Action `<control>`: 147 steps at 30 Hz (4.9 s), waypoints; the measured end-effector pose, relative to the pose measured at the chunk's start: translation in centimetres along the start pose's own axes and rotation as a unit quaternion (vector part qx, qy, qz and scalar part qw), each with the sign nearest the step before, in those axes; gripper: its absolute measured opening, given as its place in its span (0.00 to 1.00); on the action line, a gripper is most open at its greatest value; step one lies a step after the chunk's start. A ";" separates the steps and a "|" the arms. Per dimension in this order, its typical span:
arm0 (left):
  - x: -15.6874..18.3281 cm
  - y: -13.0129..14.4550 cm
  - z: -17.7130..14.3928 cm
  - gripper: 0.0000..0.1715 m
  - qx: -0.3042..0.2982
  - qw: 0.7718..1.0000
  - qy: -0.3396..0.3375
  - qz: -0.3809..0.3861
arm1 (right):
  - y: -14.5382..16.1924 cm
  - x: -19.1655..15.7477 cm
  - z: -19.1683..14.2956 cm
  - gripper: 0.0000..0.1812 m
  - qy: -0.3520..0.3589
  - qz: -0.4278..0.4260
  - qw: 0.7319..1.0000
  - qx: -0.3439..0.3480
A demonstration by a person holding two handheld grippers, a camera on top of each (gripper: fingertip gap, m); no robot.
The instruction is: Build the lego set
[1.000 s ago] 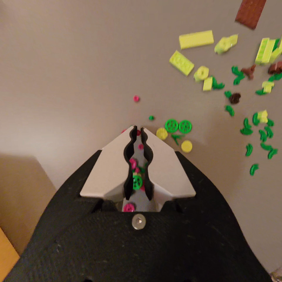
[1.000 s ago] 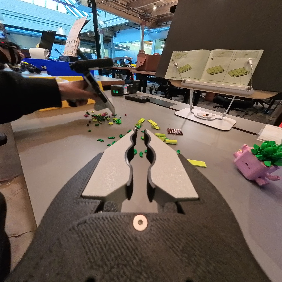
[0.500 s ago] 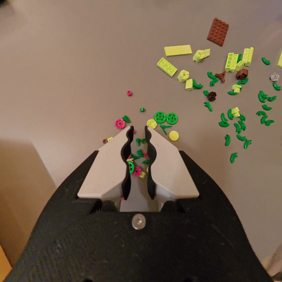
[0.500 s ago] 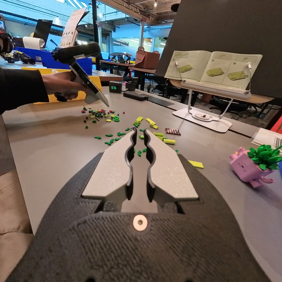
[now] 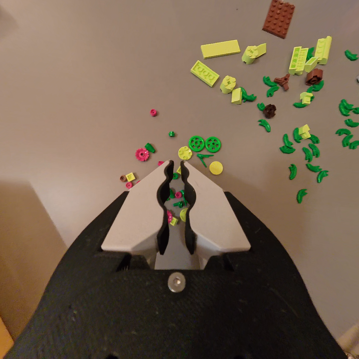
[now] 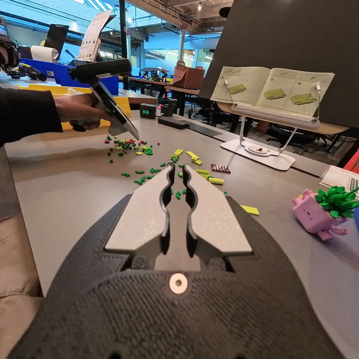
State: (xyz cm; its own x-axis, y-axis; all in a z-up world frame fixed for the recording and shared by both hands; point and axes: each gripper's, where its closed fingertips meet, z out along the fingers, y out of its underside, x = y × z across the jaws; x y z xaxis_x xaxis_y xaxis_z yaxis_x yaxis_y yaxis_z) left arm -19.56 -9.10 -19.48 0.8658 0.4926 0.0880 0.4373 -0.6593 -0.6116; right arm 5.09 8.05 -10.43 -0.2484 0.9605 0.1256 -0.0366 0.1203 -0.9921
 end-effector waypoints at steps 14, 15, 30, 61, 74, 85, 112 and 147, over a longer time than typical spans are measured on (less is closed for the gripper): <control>0.7 1.5 1.5 0.11 -0.020 0.999 0.045 0.011 | 0.0 0.1 0.1 0.03 -0.001 0.003 1.000 -0.001; 0.6 1.5 1.4 0.09 -0.022 0.999 0.044 0.012 | 0.0 0.1 0.1 0.03 -0.001 0.003 1.000 -0.001; 14.6 -4.4 -5.4 0.09 0.165 0.939 0.298 -0.044 | -0.1 -0.5 0.2 0.04 -0.015 -0.005 1.000 0.002; 27.8 -0.4 -7.3 0.22 0.128 0.776 0.578 -0.220 | -0.3 -9.1 0.2 0.03 -0.126 -0.174 0.977 0.001; 22.7 3.1 -5.4 0.18 0.167 0.918 0.357 -0.047 | 9.0 -13.7 0.4 0.05 -0.286 -0.104 0.894 -0.328; 24.8 5.7 -5.2 0.18 0.117 0.931 0.336 0.086 | 4.8 -11.5 0.0 0.11 -0.256 -0.030 0.944 -0.206; 29.2 5.7 -0.3 0.03 0.056 0.911 0.270 0.306 | 3.4 -3.3 -1.1 0.12 -0.109 0.009 0.986 -0.128; 29.6 6.0 -0.4 0.03 0.078 0.912 0.225 0.333 | 5.0 -3.9 -0.7 0.11 -0.115 0.005 0.977 -0.182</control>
State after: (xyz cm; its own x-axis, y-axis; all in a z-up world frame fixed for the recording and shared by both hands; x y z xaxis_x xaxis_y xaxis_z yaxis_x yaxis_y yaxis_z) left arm 8.73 1.31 -20.21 0.9546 -0.2934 -0.0515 -0.2313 -0.6214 -0.7486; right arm 6.55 5.11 -15.89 -0.4593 0.8853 0.0724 0.3029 0.2327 -0.9242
